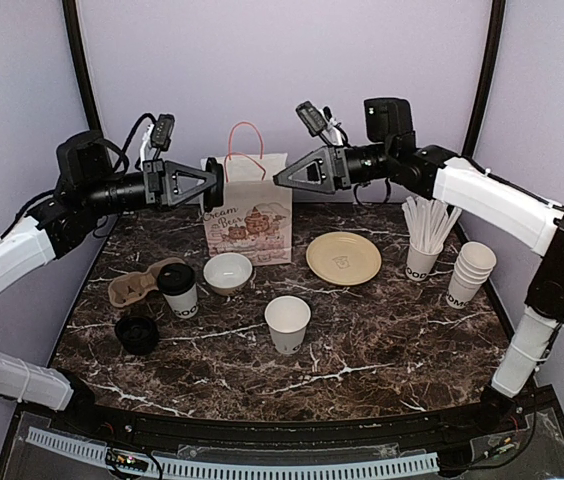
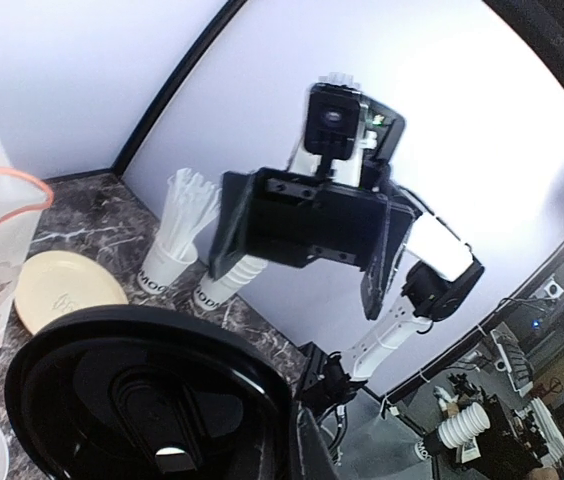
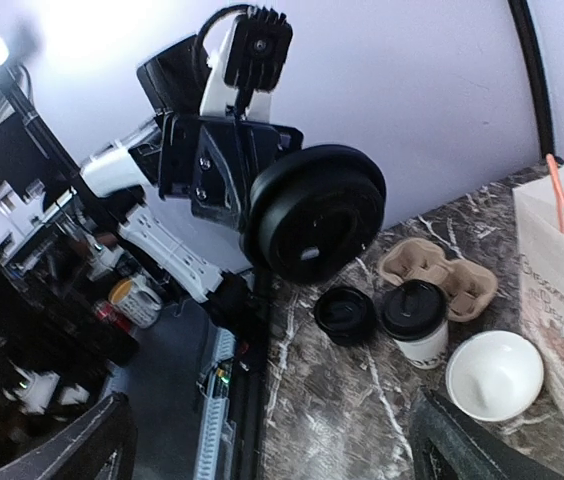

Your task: Pack the takeout coffee

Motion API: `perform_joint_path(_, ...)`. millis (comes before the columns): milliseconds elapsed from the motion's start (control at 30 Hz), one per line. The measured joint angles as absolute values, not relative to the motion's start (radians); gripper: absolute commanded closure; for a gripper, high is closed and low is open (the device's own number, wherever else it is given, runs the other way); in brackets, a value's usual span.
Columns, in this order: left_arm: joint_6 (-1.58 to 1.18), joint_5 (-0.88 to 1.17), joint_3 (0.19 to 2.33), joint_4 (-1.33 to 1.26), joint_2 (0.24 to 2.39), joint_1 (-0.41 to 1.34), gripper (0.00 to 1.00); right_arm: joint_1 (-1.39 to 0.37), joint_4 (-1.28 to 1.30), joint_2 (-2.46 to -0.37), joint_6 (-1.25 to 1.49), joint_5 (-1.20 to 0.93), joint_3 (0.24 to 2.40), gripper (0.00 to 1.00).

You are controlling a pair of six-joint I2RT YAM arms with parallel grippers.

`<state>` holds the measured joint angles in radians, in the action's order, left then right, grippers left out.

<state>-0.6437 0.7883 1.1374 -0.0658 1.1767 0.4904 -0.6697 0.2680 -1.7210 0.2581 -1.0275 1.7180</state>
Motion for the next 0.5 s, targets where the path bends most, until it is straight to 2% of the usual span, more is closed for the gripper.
perform_joint_path(267, -0.701, 0.85, 1.115, -0.282, 1.211, 0.534, 0.97, -0.69, -0.243, -1.862, 0.809, -1.171, 1.673, 0.01)
perform_joint_path(500, -0.711, 0.861, 1.115, -0.328, 1.23, 0.545, 0.97, -0.735, -0.401, -1.913, 0.99, -1.198, 1.674, 0.03)
